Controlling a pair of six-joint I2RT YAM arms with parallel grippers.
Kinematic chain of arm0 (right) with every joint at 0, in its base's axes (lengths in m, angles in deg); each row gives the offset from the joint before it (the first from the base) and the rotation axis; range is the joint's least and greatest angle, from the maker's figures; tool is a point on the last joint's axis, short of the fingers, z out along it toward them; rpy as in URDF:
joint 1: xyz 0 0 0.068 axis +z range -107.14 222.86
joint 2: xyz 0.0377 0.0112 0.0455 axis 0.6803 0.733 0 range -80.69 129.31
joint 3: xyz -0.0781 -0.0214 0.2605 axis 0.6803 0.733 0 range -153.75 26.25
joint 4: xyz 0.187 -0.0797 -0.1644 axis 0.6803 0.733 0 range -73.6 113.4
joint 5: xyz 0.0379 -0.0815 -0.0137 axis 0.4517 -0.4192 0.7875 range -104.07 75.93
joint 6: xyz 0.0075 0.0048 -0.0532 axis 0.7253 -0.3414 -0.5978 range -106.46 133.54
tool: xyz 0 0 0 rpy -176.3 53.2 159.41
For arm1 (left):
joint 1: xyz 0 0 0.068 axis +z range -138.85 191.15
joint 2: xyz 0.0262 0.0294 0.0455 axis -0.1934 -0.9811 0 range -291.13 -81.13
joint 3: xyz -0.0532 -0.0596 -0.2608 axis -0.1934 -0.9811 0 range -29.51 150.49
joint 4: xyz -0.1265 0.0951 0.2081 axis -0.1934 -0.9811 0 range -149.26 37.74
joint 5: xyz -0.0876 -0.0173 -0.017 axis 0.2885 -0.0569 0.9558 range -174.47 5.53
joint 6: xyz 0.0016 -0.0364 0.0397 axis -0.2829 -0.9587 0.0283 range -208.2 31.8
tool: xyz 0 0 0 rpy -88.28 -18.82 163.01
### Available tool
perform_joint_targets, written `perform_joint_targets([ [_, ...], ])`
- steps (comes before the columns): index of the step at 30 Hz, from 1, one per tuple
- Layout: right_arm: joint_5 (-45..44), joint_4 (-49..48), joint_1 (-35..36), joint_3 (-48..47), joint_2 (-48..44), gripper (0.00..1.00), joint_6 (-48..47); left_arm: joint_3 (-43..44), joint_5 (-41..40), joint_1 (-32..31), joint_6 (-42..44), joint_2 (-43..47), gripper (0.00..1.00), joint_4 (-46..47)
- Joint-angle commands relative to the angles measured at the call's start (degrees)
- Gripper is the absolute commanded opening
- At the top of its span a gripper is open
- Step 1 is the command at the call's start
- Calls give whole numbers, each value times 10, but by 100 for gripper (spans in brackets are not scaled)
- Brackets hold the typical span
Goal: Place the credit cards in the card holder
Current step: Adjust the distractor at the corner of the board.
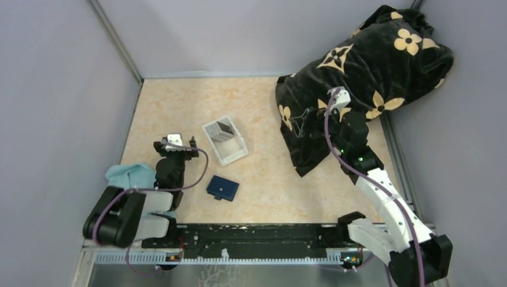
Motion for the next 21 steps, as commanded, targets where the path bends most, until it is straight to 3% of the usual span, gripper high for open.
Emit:
perform_joint_targets([
  [1,-45,47,58,-32,-32,99,-66,77,-44,-32,-33,154,100,-185],
  [3,-51,44,64,-34,-37,99,-72,108,-39,-33,-72,202,100,-292],
  [6,-19,-9,64,-13,-38,99,-55,117,22,-33,-90,242,100,-312],
  [9,31,-148,63,47,-30,99,23,119,71,-33,-124,263,100,-323],
  [12,53,-257,63,96,-7,99,80,159,111,-33,-158,253,100,-403],
  [14,69,-280,63,95,21,95,99,190,129,-33,-173,244,100,-468],
  [16,101,-289,64,77,57,85,100,208,147,-34,-188,248,100,-522],
  [21,71,-240,112,8,124,76,65,210,91,-34,-208,294,100,-594],
])
